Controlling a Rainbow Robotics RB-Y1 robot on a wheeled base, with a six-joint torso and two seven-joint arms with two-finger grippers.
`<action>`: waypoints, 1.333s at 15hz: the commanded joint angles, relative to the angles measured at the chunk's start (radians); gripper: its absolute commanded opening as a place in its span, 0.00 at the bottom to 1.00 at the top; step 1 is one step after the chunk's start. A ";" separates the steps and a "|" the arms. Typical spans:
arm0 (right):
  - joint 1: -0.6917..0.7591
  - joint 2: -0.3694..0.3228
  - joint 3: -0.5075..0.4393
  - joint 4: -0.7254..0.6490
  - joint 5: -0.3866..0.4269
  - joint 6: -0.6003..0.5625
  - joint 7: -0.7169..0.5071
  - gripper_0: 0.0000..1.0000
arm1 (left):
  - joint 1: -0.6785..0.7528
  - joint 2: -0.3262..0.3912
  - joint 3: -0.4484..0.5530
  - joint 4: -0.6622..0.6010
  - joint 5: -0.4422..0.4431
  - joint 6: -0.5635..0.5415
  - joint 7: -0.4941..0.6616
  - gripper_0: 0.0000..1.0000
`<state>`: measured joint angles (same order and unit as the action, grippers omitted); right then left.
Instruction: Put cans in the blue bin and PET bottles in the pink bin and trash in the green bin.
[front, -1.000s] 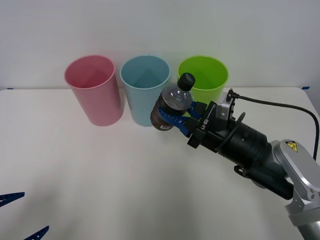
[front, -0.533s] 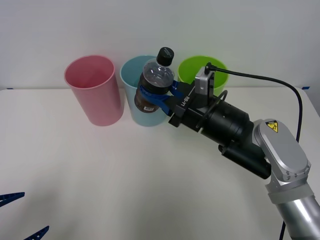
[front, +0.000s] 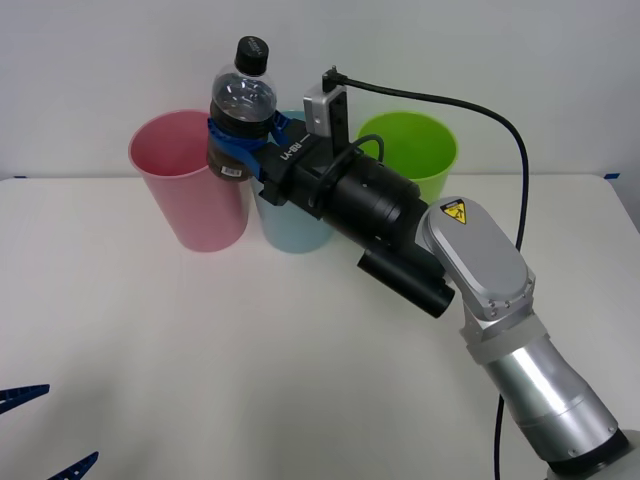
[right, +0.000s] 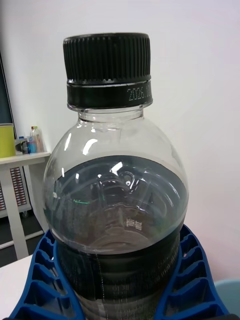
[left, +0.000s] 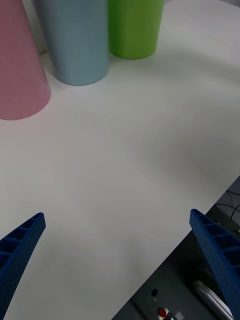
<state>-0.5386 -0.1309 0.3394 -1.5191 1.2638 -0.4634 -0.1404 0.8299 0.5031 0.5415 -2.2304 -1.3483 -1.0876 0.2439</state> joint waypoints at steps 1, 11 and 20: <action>-0.078 0.047 -0.002 0.089 0.008 0.035 0.010 0.00 | 0.000 0.000 0.000 0.000 0.000 0.000 0.000 1.00; -0.325 0.132 0.089 0.361 0.031 0.261 0.008 0.00 | 0.000 0.000 0.000 0.000 0.000 0.000 0.000 1.00; -0.544 0.148 0.089 0.665 0.022 0.338 0.004 0.00 | 0.000 0.000 0.000 0.000 0.000 0.000 0.000 1.00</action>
<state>-1.0699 0.0176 0.4290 -0.8747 1.2864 -0.1279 -0.1345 0.8299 0.5031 0.5415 -2.2304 -1.3483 -1.0876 0.2439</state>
